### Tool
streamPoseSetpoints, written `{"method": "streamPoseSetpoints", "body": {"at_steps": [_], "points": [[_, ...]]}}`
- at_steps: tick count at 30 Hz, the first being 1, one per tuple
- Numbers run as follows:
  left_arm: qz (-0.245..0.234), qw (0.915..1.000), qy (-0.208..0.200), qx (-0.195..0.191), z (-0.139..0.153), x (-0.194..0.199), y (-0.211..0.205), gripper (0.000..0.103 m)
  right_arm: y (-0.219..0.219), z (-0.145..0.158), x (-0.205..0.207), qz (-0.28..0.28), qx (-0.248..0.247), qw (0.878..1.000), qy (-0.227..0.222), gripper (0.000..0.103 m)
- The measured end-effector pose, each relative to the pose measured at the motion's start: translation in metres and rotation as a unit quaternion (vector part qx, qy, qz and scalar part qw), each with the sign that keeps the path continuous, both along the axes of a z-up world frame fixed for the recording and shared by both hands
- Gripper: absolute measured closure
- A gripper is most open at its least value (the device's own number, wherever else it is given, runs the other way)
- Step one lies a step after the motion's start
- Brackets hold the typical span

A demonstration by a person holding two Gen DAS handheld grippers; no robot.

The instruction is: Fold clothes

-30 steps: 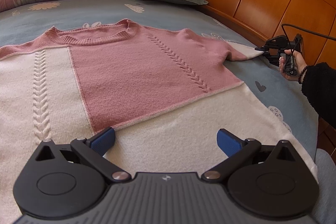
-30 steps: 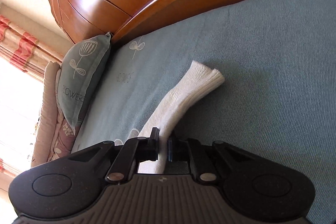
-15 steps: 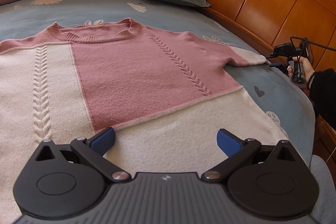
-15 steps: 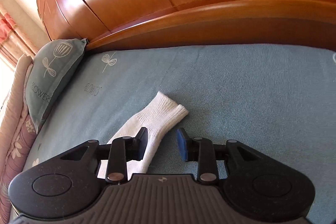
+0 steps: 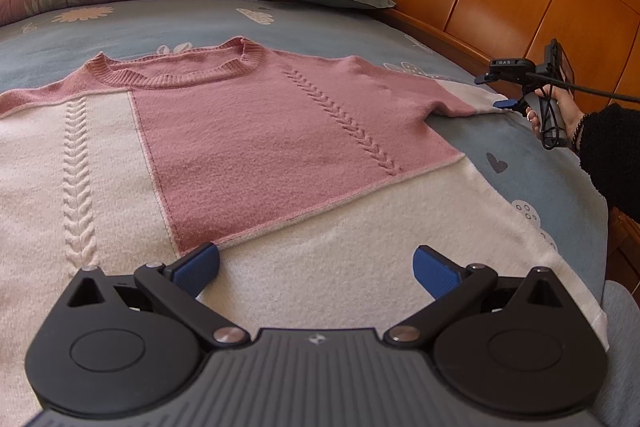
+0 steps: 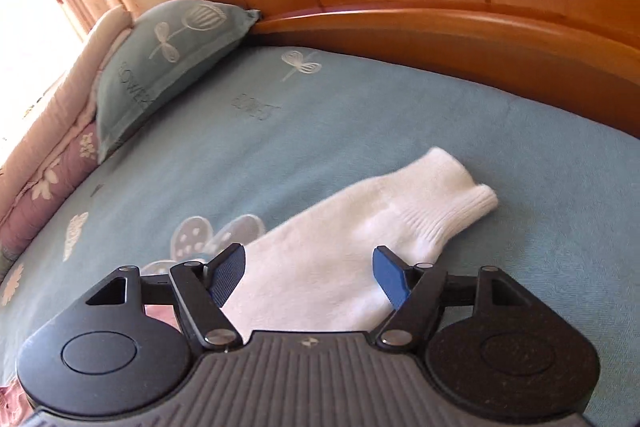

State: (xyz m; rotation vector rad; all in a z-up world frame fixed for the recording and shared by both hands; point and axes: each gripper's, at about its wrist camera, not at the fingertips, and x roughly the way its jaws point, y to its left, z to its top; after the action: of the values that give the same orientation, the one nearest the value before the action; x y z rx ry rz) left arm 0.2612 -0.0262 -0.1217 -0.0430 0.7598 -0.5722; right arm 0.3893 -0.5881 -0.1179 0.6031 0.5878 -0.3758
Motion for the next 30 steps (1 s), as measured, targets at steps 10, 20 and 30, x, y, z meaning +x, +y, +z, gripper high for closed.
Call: {"method": "streamPoseSetpoints", "body": {"at_steps": [10,20,30], "points": [[-0.002,0.9998,-0.007,0.019,0.000,-0.003,-0.004,0.001,0.100,0.044,0.004,0.180,-0.065,0.981,0.000,0.017],[-0.004,0.9995,-0.009,0.031,0.001,-0.006,-0.007,0.001,0.236,0.001,0.008,0.344,-0.198,0.915,0.071,0.008],[0.002,0.9999,0.001,0.016,0.004,-0.003,-0.002,0.001,0.223,0.020,-0.020,0.322,-0.236,0.916,0.047,0.003]]}}
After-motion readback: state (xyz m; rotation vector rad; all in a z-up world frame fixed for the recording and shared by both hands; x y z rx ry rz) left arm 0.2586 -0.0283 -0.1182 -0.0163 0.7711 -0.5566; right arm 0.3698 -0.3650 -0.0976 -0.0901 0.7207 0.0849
